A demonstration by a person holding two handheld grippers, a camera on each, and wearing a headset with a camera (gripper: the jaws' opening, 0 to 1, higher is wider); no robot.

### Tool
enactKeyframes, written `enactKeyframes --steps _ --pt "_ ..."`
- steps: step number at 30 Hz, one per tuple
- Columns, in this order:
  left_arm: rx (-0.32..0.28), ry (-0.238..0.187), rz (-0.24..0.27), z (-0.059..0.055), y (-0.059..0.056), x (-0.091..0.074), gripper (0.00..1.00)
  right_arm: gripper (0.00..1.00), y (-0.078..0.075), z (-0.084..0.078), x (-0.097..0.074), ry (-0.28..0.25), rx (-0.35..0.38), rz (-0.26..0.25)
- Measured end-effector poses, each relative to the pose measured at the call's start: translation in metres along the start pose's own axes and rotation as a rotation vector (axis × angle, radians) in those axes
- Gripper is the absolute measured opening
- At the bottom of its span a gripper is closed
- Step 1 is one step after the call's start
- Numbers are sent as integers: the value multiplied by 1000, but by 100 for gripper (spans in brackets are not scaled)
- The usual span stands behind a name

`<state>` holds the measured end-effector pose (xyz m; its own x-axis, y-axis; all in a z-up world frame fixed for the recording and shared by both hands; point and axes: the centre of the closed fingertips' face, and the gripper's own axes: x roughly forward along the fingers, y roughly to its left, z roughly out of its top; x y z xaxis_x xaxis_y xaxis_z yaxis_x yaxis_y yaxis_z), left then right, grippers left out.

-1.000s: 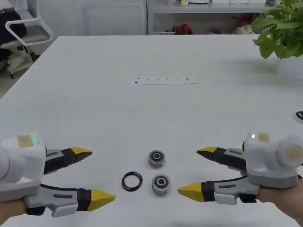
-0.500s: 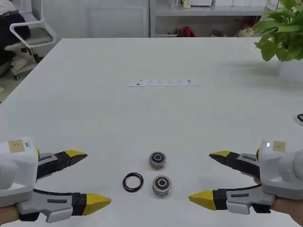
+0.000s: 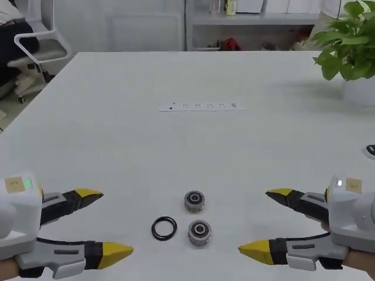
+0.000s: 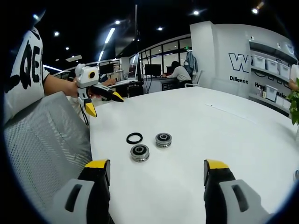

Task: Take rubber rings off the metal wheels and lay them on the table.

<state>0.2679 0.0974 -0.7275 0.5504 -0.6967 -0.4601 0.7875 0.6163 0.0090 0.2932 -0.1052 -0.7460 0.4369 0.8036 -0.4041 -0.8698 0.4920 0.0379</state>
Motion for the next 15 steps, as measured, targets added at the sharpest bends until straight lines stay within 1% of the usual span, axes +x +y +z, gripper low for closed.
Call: enactKeyframes --steps 15 --pt "-2 4 4 -1 0 -2 75 80 -1 -3 -1 15 -3 -3"
